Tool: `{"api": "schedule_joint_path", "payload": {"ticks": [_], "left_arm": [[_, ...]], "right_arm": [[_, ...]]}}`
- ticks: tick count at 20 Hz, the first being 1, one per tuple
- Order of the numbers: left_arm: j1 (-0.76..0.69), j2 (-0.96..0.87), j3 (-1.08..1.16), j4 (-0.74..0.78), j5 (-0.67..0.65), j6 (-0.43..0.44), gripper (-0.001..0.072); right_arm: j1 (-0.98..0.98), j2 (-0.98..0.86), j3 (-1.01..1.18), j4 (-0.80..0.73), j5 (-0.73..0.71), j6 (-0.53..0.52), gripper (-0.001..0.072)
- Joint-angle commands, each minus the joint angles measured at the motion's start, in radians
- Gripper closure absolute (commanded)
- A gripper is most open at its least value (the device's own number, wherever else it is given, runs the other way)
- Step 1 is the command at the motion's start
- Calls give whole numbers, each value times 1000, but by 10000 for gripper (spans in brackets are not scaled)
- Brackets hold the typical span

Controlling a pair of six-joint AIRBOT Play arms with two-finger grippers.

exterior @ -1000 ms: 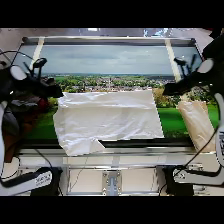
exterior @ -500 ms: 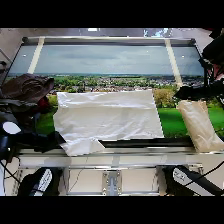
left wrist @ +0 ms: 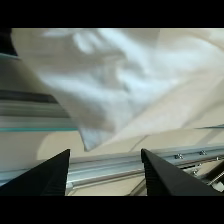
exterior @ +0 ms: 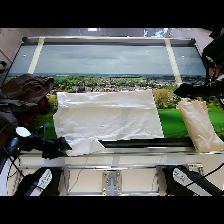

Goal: Fold the shirts.

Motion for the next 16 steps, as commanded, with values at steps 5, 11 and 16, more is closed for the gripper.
{"api": "schedule_joint_path", "payload": {"ticks": [5,11,16], "left_arm": [[-75,-71,-4,-94,129,9,500],[-76,-63,-4,-143,110,57,697],[-76,-19,-4,-144,110,57,698]], "right_arm": [[-1,23,7,19,5,-1,367],[-51,119,56,-227,98,14,367],[-388,222,-590,80,9,49,364]]}}
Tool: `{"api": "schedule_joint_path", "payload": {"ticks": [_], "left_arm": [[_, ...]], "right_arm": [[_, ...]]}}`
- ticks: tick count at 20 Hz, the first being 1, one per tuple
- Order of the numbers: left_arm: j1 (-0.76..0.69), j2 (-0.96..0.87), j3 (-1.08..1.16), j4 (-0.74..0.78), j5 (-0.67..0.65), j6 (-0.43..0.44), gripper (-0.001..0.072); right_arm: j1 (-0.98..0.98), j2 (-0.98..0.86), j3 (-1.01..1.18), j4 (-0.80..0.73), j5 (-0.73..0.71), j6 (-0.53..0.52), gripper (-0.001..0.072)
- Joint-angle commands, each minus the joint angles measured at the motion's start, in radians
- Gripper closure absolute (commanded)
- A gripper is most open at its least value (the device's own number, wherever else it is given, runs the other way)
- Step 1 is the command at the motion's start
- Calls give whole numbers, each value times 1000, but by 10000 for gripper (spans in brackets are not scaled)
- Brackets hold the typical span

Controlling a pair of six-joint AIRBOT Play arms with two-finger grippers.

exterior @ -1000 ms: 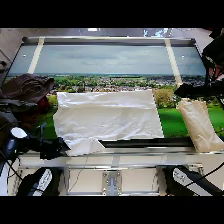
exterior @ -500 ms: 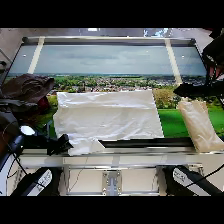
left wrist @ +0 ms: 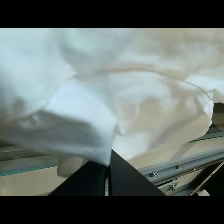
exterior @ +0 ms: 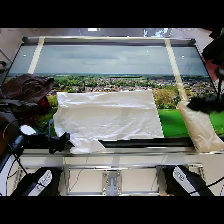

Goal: Fold the shirts.

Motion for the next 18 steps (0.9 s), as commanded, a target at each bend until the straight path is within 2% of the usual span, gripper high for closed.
{"api": "schedule_joint_path", "payload": {"ticks": [1,2,3,4,10,18], "left_arm": [[-1,27,0,-6,-1,4,698],[-1,32,0,-6,-1,4,698],[-1,35,0,-6,-1,4,698],[-1,36,0,-5,-1,4,698],[-1,39,0,-6,-1,4,698],[-1,39,0,-6,0,4,698]], "right_arm": [[-224,24,-388,312,-54,-37,364],[-272,-8,-441,407,-30,-101,362],[-298,-48,-464,447,-9,-131,317],[-296,-85,-465,431,-1,-133,306],[-195,-233,-466,391,-40,-107,306],[-151,-246,-466,319,-119,-47,309]]}}
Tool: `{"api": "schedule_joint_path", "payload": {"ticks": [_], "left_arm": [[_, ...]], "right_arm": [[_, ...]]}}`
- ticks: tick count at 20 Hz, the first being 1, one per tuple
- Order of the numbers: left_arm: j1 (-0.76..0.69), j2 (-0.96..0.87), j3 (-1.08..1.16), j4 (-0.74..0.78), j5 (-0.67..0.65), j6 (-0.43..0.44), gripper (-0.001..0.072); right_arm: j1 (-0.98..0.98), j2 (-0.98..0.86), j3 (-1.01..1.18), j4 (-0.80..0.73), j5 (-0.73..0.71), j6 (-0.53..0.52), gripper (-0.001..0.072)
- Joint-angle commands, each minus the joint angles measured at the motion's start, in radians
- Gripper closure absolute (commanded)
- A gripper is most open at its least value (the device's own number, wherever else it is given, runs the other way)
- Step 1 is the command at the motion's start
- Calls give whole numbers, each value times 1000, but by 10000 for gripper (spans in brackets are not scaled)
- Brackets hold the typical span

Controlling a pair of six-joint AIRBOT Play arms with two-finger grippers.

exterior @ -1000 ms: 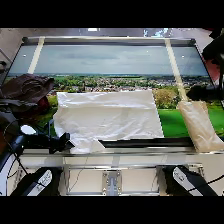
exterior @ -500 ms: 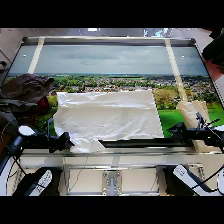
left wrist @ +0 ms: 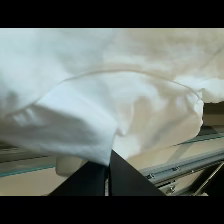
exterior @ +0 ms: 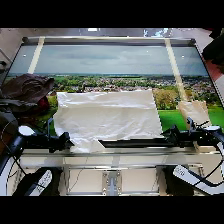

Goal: Fold the shirts.

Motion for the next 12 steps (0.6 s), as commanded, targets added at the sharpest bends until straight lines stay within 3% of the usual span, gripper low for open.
{"api": "schedule_joint_path", "payload": {"ticks": [1,3,5,7,9,12], "left_arm": [[-1,1,0,0,1,0,698],[-1,1,0,0,1,0,698],[-1,1,0,0,3,0,698],[-1,1,0,0,20,0,698],[-1,1,0,0,27,0,698],[-1,1,0,0,27,0,698]], "right_arm": [[7,-5,-2,-11,-69,19,309],[7,-5,-2,4,-109,19,332],[7,-5,-2,17,-134,18,486],[7,-5,-2,21,-148,17,517],[7,-5,-2,21,-143,3,674],[7,-5,-2,53,-111,-66,692]]}}
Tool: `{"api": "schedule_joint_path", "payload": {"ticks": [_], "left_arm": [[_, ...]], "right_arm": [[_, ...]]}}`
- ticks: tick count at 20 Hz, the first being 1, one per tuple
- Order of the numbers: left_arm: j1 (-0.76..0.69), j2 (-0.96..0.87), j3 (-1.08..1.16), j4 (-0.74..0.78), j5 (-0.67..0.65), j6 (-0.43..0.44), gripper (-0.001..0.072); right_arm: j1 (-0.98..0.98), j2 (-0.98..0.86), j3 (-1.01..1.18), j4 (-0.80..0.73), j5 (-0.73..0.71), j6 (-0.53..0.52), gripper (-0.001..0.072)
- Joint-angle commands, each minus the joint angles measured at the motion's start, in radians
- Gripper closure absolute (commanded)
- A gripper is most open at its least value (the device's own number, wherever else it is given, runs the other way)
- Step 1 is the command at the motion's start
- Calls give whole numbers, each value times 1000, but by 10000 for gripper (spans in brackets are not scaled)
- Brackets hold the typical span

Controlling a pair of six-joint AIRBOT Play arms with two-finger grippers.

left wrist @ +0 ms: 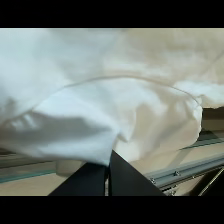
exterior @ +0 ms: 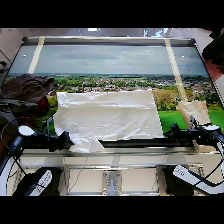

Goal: Fold the shirts.

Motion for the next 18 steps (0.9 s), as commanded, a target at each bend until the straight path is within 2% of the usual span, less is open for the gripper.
{"api": "schedule_joint_path", "payload": {"ticks": [1,2,3,4,7,9,13,15,18], "left_arm": [[-1,1,0,0,5,0,698],[-1,1,0,0,5,0,698],[-1,1,0,1,5,1,698],[-1,1,0,1,5,0,698],[-1,1,0,0,0,0,698],[-1,1,0,1,1,0,698],[-1,1,0,0,-2,0,698],[-1,1,0,0,-2,0,698],[-1,1,0,0,-2,0,698]], "right_arm": [[1,1,1,37,42,-51,690],[0,2,4,32,66,-56,628],[-2,4,15,14,82,-60,472],[-2,3,34,-12,103,-57,358],[-2,4,174,-153,269,-19,357],[-2,19,241,-219,374,53,356],[1,36,34,-71,136,94,325],[1,14,-72,50,70,24,287],[1,-19,-130,170,4,-60,287]]}}
